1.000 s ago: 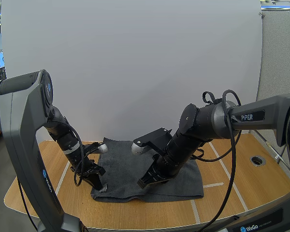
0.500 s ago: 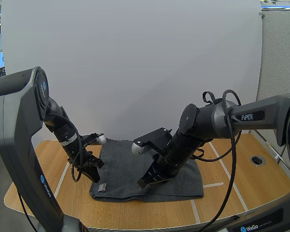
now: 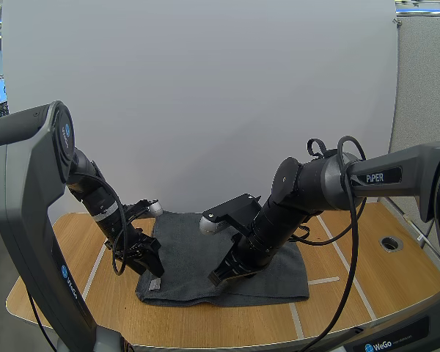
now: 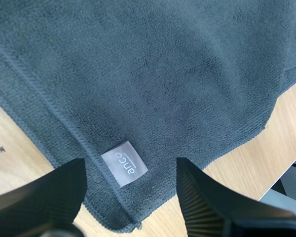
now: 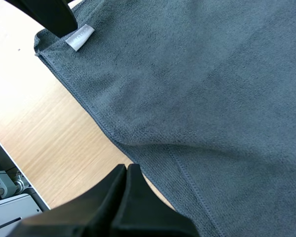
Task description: Fold the towel
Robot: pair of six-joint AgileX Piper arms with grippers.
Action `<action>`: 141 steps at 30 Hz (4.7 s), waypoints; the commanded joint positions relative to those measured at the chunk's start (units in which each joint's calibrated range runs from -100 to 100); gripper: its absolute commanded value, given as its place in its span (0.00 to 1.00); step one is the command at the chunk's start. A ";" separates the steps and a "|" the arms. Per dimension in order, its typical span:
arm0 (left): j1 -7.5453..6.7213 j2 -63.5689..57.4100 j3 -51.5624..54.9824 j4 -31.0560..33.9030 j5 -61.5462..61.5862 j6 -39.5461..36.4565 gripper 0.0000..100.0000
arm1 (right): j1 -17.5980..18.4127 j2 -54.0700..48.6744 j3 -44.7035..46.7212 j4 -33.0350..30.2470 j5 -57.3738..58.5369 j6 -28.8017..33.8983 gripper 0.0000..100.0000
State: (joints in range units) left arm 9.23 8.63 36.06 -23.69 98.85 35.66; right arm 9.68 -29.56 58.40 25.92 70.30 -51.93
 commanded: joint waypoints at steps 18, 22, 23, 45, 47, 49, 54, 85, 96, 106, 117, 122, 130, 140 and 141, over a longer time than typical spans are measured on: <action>-0.79 -0.31 8.23 1.89 -5.56 -0.22 0.87 | 0.10 -0.30 0.25 0.03 0.10 -0.38 0.00; -0.79 -0.31 8.68 2.00 -7.92 -0.22 0.87 | 0.10 -0.30 0.25 0.03 0.10 -0.38 0.00; -0.79 -0.31 8.68 2.00 -7.92 -0.22 0.87 | 0.10 -0.30 0.25 0.03 0.10 -0.38 0.00; -0.79 -0.31 8.68 2.03 -9.42 -0.22 0.31 | 0.10 -0.30 0.25 0.03 0.10 -0.38 0.00; -0.79 -0.31 8.68 2.13 -9.42 -0.22 0.17 | 0.10 -0.30 0.25 0.03 0.10 -0.38 0.00; -0.79 -0.31 8.68 2.25 -9.42 -0.22 0.10 | 0.10 -0.30 0.25 0.03 0.10 -0.38 0.00; -0.79 -0.43 8.56 2.66 -9.42 -0.30 0.10 | 0.10 -0.30 0.25 0.03 0.10 -0.38 0.00; 1.11 -4.14 5.54 10.89 -5.33 -3.40 0.00 | 0.10 -0.30 0.25 0.03 0.10 -0.38 0.00; 1.11 -4.14 3.16 10.82 -5.33 -3.70 0.00 | 0.10 -0.30 0.25 0.03 0.10 -0.38 0.00; 1.11 -4.14 4.85 11.74 -8.32 -3.85 0.00 | 0.10 -0.30 0.25 0.03 0.10 -0.38 0.00; 1.11 -4.14 4.85 11.74 -7.66 -4.46 0.87 | 0.10 -0.30 0.25 0.03 0.10 -0.38 0.00; 1.11 -4.14 4.85 11.89 -7.66 -4.46 0.95 | 0.10 -0.30 0.25 0.03 0.10 -0.38 0.00; 1.11 -4.14 4.85 14.63 -7.84 -4.46 0.95 | 0.10 -0.30 0.25 0.03 0.10 -0.38 0.00; 1.11 -4.14 4.85 14.63 -7.84 -4.46 0.95 | 0.10 -0.30 0.25 0.03 0.10 -0.38 0.00; 1.11 -4.14 4.85 14.63 -7.84 -4.46 0.95 | 0.10 -0.30 0.25 0.03 0.10 -0.38 0.00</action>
State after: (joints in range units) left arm 10.34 5.09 40.77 -9.19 91.20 31.36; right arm 9.68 -29.56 58.40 25.92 70.30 -51.93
